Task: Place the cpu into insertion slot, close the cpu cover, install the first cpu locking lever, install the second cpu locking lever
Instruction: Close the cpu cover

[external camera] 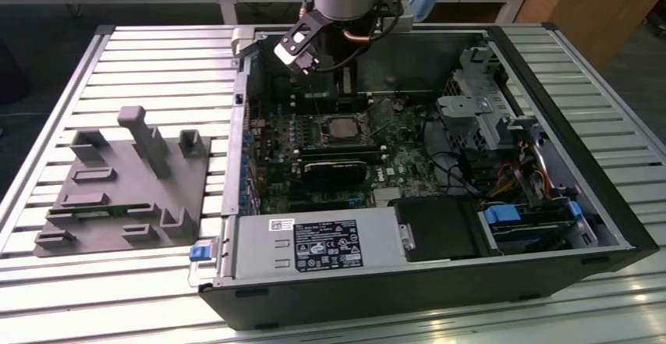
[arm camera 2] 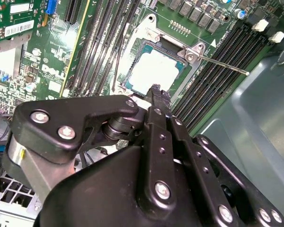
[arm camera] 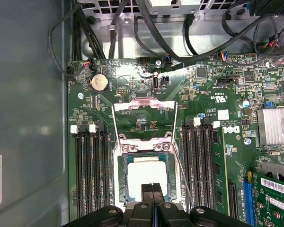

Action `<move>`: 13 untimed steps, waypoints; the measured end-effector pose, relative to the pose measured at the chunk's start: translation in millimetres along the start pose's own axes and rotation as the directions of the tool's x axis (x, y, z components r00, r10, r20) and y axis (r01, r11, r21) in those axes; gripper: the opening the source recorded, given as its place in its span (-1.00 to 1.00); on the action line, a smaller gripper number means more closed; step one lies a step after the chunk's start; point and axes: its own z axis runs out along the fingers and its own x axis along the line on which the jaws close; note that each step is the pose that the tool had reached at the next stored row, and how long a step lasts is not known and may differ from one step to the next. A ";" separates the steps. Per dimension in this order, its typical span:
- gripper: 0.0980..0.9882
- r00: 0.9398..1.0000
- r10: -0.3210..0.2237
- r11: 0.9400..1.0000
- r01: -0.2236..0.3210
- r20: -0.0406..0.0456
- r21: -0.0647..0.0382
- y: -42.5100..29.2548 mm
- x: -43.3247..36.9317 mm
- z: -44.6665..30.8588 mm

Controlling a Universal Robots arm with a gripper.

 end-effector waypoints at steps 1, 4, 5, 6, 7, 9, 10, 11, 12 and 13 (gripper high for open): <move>-0.98 1.000 0.000 1.000 0.000 0.000 0.000 0.0 0.0 0.0; -0.98 1.000 0.000 1.000 0.000 0.000 0.000 0.0 0.0 -0.1; -0.98 1.000 0.000 1.000 0.000 0.000 0.000 0.0 0.0 -0.1; -0.98 1.000 0.000 1.000 0.000 0.000 0.000 0.0 0.0 -0.1; -0.98 1.000 0.000 1.000 0.000 0.000 0.000 0.0 0.0 -0.1; -0.98 1.000 0.000 1.000 0.000 0.000 0.000 0.2 0.0 -0.2; -0.98 1.000 0.000 1.000 0.000 0.000 0.000 0.4 0.0 -0.2; -0.98 1.000 0.000 1.000 0.000 0.000 0.000 1.0 0.1 -0.2; -0.98 1.000 0.000 1.000 0.000 0.000 0.000 1.6 0.1 -0.1; -0.98 1.000 0.000 1.000 0.000 0.000 0.000 2.1 0.2 0.0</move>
